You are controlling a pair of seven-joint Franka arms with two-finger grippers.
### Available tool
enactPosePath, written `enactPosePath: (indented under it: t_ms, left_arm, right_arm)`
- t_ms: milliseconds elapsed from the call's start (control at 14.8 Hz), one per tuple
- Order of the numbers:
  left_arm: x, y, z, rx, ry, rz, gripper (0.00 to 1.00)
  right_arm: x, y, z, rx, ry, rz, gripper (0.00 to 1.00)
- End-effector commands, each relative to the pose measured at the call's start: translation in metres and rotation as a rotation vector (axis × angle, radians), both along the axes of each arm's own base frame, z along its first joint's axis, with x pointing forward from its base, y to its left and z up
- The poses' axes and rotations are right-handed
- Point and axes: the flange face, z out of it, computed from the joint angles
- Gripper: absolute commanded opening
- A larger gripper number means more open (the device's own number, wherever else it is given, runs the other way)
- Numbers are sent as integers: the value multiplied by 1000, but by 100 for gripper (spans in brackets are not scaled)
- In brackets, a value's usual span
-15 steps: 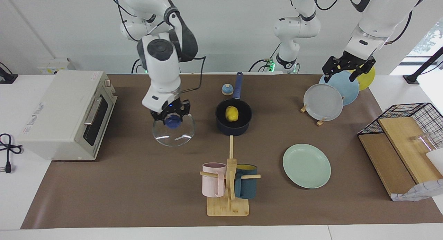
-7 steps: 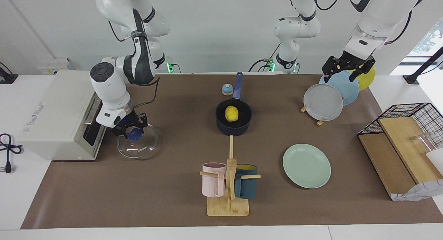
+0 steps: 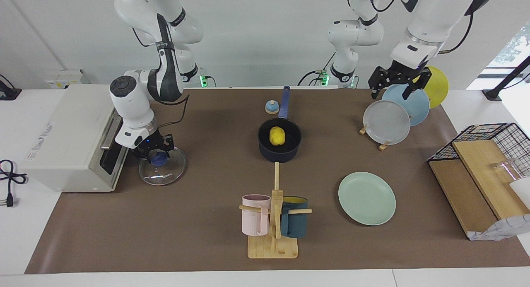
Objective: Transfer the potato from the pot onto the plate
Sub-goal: 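Reach the left gripper into the pot and grasp the yellow potato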
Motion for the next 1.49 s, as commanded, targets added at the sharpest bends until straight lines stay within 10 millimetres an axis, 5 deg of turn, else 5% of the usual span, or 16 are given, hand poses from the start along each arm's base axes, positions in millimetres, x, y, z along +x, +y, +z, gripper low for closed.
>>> enactPosePath:
  t_ms: [0, 203, 474, 745, 1016, 1422]
  left_arm:
    - [-14, -60, -23, -30, -37, 31, 100]
    - [-40, -123, -78, -28, -11, -35, 100]
    - [-64, -186, -155, -15, 22, -100, 100]
    - [-81, -219, -212, -32, 9, -97, 100]
    - [-87, -222, -238, -19, 30, -92, 100]
    - [-90, -239, -279, -38, 21, -22, 100]
  right_arm:
    - [-3, 1, 10, 10, -24, 6, 100]
    - [15, 5, 60, 11, 7, -1, 100]
    - [36, 6, 174, 14, 28, -95, 100]
    - [16, 2, 255, 10, 45, -137, 100]
    - [-7, -3, 273, -2, 95, -200, 100]
    - [0, 3, 273, -14, 87, -248, 100]
